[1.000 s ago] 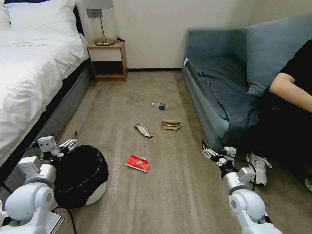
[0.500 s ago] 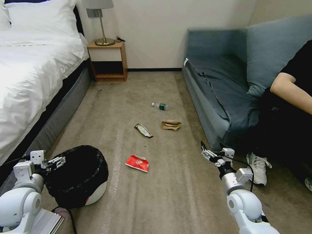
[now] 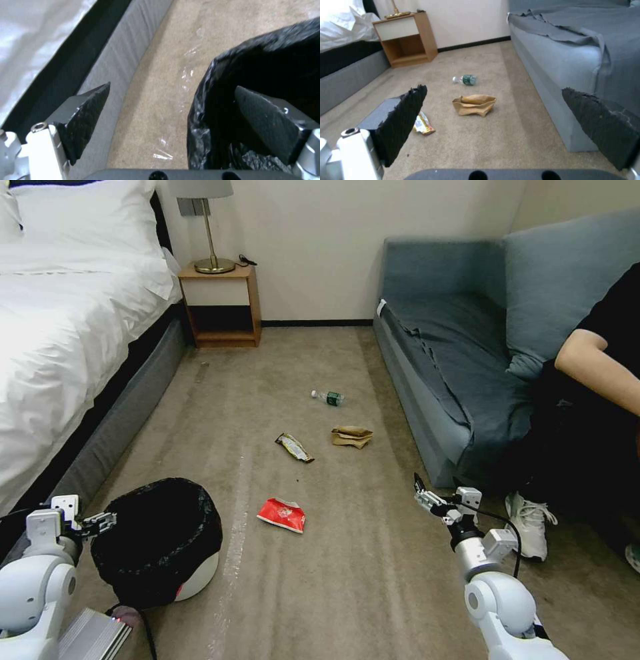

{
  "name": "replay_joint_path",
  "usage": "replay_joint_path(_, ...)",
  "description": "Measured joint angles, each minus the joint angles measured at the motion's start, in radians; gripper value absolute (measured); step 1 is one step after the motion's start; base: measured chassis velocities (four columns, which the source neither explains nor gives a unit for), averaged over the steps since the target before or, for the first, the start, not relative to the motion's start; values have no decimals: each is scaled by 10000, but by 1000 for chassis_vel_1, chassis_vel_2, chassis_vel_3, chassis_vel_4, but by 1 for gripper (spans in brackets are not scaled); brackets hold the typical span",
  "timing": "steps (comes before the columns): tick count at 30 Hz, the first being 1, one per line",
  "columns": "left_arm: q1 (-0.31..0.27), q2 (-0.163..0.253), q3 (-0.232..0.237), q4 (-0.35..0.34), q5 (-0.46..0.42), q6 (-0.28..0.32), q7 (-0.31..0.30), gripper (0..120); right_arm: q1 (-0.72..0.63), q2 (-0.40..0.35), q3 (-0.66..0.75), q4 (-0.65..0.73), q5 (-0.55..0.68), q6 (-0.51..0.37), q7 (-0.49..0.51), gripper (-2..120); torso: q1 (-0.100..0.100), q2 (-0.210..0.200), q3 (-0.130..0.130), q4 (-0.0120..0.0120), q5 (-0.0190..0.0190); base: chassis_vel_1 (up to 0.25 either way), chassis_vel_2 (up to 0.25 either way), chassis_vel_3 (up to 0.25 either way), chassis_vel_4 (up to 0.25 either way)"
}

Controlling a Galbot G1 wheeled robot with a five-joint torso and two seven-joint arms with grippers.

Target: Pick up the trash bin, then pick up the garbage on the floor and place it into the trash bin.

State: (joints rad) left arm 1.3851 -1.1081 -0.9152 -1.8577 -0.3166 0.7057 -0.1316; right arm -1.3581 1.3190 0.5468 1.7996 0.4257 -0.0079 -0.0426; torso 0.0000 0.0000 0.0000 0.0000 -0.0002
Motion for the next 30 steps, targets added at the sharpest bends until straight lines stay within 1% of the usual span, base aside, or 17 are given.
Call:
replay_joint_path(2,-197,-68,91,331,90,-82,4,100,51,50,-94,-36,-130,26,-1,100,0,0,0,-1,2,0,0,0,0)
replay_joint_path(3,-197,-68,91,331,90,-82,4,100,51,50,-94,-36,-130,26,-1,100,0,0,0,-1,2,0,0,0,0)
replay_joint_path(5,-358,-150,170,649,116,-167,20,100,100,87,-179,-103,-195,56,-1,100,0,0,0,-1,2,0,0,0,0)
replay_joint_path(7,-384,-180,189,748,148,-227,48,100,115,92,-203,-138,-211,73,-1,100,0,0,0,-1,2,0,0,0,0)
replay_joint_path(9,-390,-307,239,1013,469,-561,349,100,164,117,-244,-256,-298,145,-3,100,0,0,0,-1,1,0,0,0,0)
replay_joint_path(13,-378,-495,316,1198,792,-704,528,100,255,212,-369,-312,-343,166,1,100,0,0,0,1,1,0,0,0,0)
replay_joint_path(18,-552,-659,417,1405,1012,-709,580,98,364,285,-551,-445,-380,225,16,100,0,0,0,0,2,0,0,0,0)
replay_joint_path(19,-653,-731,466,1493,1078,-672,587,95,411,293,-601,-570,-396,289,16,100,0,0,0,0,2,0,0,0,0)
replay_joint_path(20,-653,-731,466,1493,1078,-672,587,95,411,293,-601,-570,-396,289,16,100,0,0,0,0,2,0,0,0,0)
replay_joint_path(21,-698,-763,488,1538,1108,-648,591,91,434,291,-617,-644,-398,328,14,100,0,0,0,-1,2,0,0,0,0)
replay_joint_path(22,-747,-799,509,1611,1161,-624,598,86,471,275,-639,-738,-398,379,2,100,0,0,0,-1,2,0,0,0,0)
replay_joint_path(23,-747,-799,509,1611,1161,-624,598,86,471,275,-639,-738,-398,379,2,100,0,0,0,-1,2,0,0,0,0)
replay_joint_path(25,-787,-839,514,1724,1245,-609,674,77,546,226,-677,-835,-366,418,-7,100,0,0,1,-1,3,0,0,0,0)
replay_joint_path(26,-797,-853,512,1789,1314,-608,717,70,609,196,-696,-872,-291,445,-34,100,0,0,0,-1,2,0,0,0,0)
replay_joint_path(27,-797,-853,512,1789,1314,-608,717,70,609,196,-696,-872,-291,445,-34,100,0,0,0,-1,2,0,0,0,0)
replay_joint_path(29,-817,-885,495,1865,1357,-630,762,58,752,183,-750,-928,-43,617,-99,100,0,0,0,-1,4,0,0,0,0)
replay_joint_path(30,-817,-885,495,1865,1357,-630,762,58,752,183,-750,-928,-43,617,-99,100,0,0,0,-1,4,0,0,0,0)
